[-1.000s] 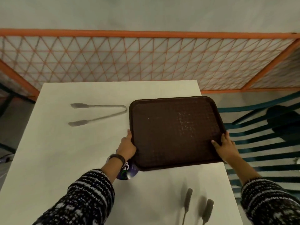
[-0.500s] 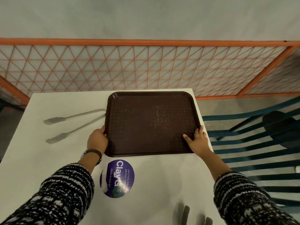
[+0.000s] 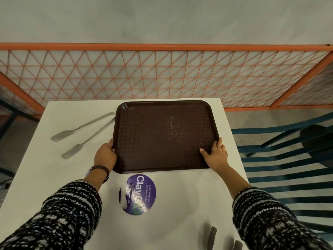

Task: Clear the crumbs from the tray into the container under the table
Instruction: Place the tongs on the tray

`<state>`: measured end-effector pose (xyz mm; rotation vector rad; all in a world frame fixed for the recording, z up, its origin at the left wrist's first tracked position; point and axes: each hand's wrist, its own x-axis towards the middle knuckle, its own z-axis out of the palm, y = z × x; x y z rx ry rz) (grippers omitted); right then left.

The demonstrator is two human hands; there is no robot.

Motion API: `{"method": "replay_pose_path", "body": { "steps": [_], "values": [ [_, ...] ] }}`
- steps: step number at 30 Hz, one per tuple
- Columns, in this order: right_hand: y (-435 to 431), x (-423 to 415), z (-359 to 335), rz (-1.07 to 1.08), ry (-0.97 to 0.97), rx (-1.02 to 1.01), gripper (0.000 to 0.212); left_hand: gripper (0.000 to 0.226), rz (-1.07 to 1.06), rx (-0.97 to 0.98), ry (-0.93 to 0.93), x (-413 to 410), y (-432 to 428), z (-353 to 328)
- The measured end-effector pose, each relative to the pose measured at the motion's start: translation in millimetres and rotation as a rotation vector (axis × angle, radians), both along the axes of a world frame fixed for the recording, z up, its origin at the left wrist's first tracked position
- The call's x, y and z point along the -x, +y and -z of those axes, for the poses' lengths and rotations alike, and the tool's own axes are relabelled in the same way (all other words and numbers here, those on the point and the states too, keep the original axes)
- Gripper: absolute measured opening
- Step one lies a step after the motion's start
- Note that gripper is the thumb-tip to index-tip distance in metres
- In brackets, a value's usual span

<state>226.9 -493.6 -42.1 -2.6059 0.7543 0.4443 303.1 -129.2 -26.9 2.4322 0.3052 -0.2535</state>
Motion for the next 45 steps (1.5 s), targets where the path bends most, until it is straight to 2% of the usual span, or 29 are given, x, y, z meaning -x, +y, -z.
{"method": "replay_pose_path", "body": {
  "steps": [6, 10, 13, 17, 20, 23, 26, 29, 34, 38, 40, 45],
  "values": [
    [-7, 8, -16, -0.039, -0.019, -0.105, 0.081, 0.057, 0.089, 0.103, 0.094, 14, 6, -15],
    [-4, 39, -40, 0.005, -0.126, -0.073, 0.073, 0.052, 0.173, 0.052, -0.050, 45, 2, -31],
    [19, 91, -56, 0.099, -0.190, -0.050, 0.067, 0.043, 0.272, 0.039, -0.067, 82, -8, -38],
    [59, 202, -60, 0.104, -0.231, 0.049, 0.060, 0.036, 0.334, 0.152, 0.000, 152, -26, -37],
    [88, 280, -47, 0.096, -0.104, 0.046, 0.072, 0.035, 0.394, 0.184, 0.033, 204, -37, -32],
    [120, 332, -31, 0.225, 0.018, -0.041, 0.099, 0.035, 0.432, 0.233, 0.050, 248, -43, -27],
    [145, 354, -22, 0.356, 0.049, -0.149, 0.118, 0.036, 0.437, 0.253, 0.060, 280, -46, -23],
    [158, 361, -16, 0.312, 0.018, -0.167, 0.123, 0.035, 0.451, 0.242, 0.120, 297, -48, -20],
    [163, 355, -13, 0.313, -0.167, -0.358, 0.097, 0.034, 0.470, 0.225, 0.140, 295, -48, -16],
    [150, 336, -23, 0.293, -0.255, -0.469, 0.090, 0.034, 0.463, 0.263, 0.115, 270, -40, -20],
    [147, 322, -27, 0.225, -0.248, -0.474, 0.087, 0.034, 0.439, 0.255, 0.082, 241, -30, -20],
    [151, 290, -34, 0.126, -0.303, -0.432, 0.089, 0.038, 0.310, 0.061, -0.051, 124, 11, -26]
  ]
}}
